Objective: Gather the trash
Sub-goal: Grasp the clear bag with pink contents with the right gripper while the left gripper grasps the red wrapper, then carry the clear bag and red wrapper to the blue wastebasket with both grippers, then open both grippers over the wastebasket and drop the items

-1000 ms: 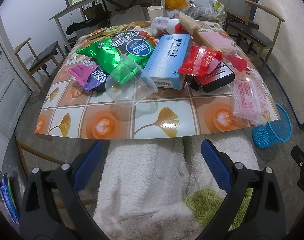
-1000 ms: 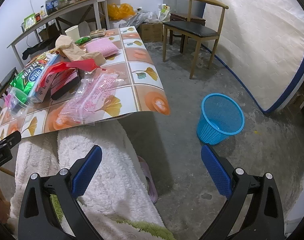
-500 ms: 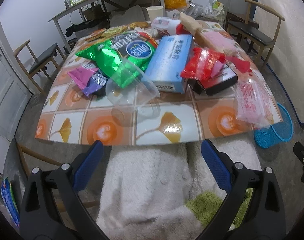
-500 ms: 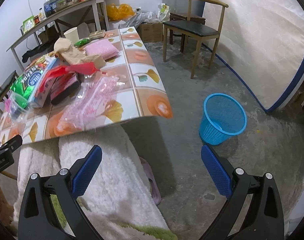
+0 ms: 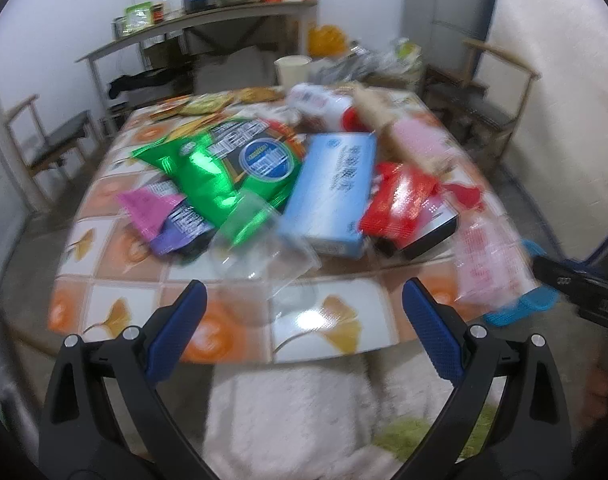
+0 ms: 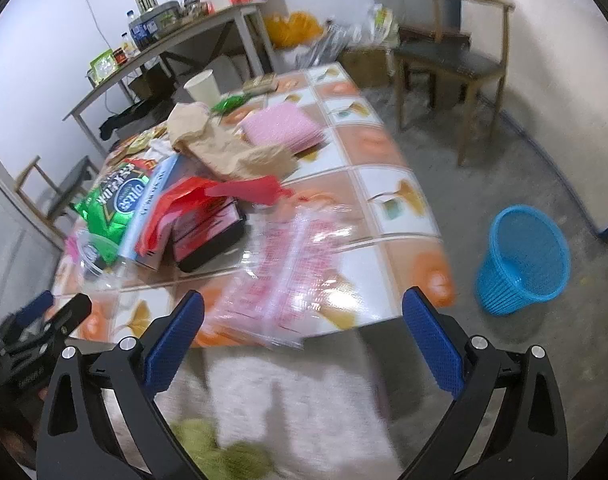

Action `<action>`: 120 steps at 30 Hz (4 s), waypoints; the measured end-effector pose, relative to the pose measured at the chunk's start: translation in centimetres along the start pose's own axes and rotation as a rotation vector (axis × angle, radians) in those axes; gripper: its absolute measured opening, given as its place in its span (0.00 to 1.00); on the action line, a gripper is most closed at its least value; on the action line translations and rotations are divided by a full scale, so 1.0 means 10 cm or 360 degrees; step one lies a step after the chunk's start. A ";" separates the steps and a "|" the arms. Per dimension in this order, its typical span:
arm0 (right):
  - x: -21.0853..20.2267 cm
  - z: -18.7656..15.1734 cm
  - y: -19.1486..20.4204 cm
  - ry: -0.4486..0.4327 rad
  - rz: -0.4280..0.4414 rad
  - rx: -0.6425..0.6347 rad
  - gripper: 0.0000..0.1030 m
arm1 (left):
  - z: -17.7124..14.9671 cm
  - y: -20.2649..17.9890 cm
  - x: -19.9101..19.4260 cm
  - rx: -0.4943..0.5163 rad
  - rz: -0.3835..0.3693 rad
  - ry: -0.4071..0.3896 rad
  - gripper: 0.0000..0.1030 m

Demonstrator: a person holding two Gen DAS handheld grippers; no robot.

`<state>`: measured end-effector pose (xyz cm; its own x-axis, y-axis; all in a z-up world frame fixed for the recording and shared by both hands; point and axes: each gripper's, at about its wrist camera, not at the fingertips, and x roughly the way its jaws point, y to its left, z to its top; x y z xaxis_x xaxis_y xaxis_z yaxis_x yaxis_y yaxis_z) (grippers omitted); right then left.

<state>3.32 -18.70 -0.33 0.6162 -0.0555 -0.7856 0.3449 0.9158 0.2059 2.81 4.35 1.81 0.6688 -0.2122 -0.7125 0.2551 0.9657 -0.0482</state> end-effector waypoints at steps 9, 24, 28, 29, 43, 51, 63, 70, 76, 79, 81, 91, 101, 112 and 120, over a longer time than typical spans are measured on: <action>0.53 0.16 0.16 0.0187 0.0042 0.0012 0.93 | 0.34 -0.10 0.00 0.0036 -0.0403 -0.0155 0.92; 0.66 0.18 -0.05 0.0271 -0.0046 -0.0119 0.46 | 0.59 -0.59 0.52 0.0285 -0.0364 0.0041 0.58; 0.65 0.19 -0.15 0.0261 -0.0013 -0.0102 0.35 | 0.57 -0.73 0.71 0.0394 -0.0289 0.0138 0.51; 0.65 0.19 -0.16 0.0259 -0.0009 -0.0100 0.34 | 0.57 -0.76 0.76 0.0423 -0.0260 0.0155 0.48; 0.63 0.22 -0.45 0.0271 0.0206 0.0068 0.12 | 0.56 -0.99 0.82 0.0659 -0.0004 0.0107 0.07; 0.56 0.20 -0.54 0.0233 0.0319 0.0123 0.06 | 0.60 -1.01 0.48 0.0655 0.0045 -0.0003 0.00; 0.23 0.18 -0.98 0.0071 0.0481 0.0225 0.05 | 0.64 -1.33 0.03 0.0579 -0.0121 -0.0109 0.00; -0.16 0.08 -1.69 -0.0124 0.0307 0.0413 0.05 | 0.76 -2.11 0.23 0.0704 -0.0412 -0.0023 0.00; -0.34 0.00 -2.62 -0.0228 0.0066 0.0699 0.05 | 0.92 -3.04 1.08 0.0563 -0.0799 0.0516 0.00; -0.31 0.00 -3.02 -0.0238 -0.0015 0.0820 0.05 | 0.92 -3.62 1.49 0.0548 -0.0927 0.0716 0.00; -0.24 0.04 -3.27 -0.0250 -0.0075 0.0882 0.05 | 0.88 -4.00 1.76 0.0577 -0.0926 0.0822 0.00; 0.53 0.22 -4.32 -0.0073 -0.0346 0.1116 0.05 | 0.54 -5.46 2.80 0.0743 -0.0877 0.1100 0.00; 1.05 0.22 -5.08 -0.0038 -0.0427 0.1313 0.40 | 0.46 -5.79 2.99 0.0851 -0.0836 0.0928 0.66; 0.57 0.03 -4.89 -0.0171 -0.0471 0.1254 0.58 | 0.86 -5.31 2.51 0.0781 -0.1083 0.0676 0.72; -0.08 0.21 -4.07 -0.0324 -0.0649 0.0865 0.94 | 1.15 -4.19 1.57 0.0630 -0.1195 0.0442 0.84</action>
<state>-9.71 -56.76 -6.89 0.4646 -0.4734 -0.7484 0.8481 0.4811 0.2222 10.64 -41.17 0.70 0.0485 -0.6744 -0.7368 0.8146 0.4536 -0.3616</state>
